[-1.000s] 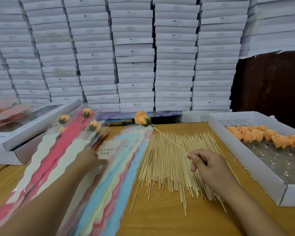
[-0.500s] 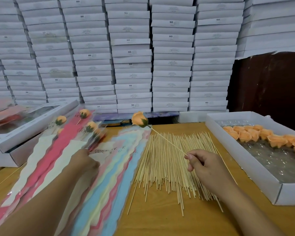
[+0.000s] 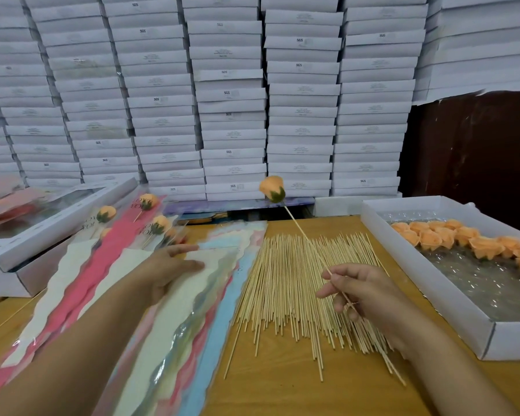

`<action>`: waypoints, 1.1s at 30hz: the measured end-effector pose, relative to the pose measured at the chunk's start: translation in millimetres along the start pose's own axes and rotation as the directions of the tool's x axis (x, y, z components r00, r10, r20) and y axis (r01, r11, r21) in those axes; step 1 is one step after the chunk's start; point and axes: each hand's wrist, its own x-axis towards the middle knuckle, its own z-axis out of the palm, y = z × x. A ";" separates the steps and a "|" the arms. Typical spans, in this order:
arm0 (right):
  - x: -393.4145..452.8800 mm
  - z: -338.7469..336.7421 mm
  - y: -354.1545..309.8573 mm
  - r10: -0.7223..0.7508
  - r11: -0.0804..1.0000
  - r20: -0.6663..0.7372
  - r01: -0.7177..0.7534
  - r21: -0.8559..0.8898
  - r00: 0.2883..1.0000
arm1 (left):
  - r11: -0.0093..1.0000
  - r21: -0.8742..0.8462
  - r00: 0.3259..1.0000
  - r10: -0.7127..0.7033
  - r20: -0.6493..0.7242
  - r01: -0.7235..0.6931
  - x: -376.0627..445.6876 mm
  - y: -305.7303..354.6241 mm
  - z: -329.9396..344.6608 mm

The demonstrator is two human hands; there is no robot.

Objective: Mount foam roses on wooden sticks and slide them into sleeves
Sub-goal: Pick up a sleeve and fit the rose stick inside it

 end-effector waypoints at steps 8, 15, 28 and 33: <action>-3.4 4.1 -2.0 0.118 0.958 0.206 -0.166 0.233 0.972 | 0.981 -0.185 0.973 0.096 0.210 -0.057 -57.0 9.0 81.7; -3.1 3.8 -2.0 0.133 0.928 0.129 -0.169 0.332 0.983 | 0.996 -0.070 0.938 0.082 0.336 -0.062 -92.6 -10.4 121.3; -5.0 6.5 -1.4 0.101 0.976 0.157 -0.129 0.178 0.982 | 0.982 -0.078 0.945 0.186 0.267 -0.172 -84.5 -25.1 113.4; -7.2 7.9 -2.6 0.083 0.976 0.161 -0.113 0.187 0.983 | 0.963 -0.053 0.944 0.270 0.188 -0.265 -84.0 -27.7 118.4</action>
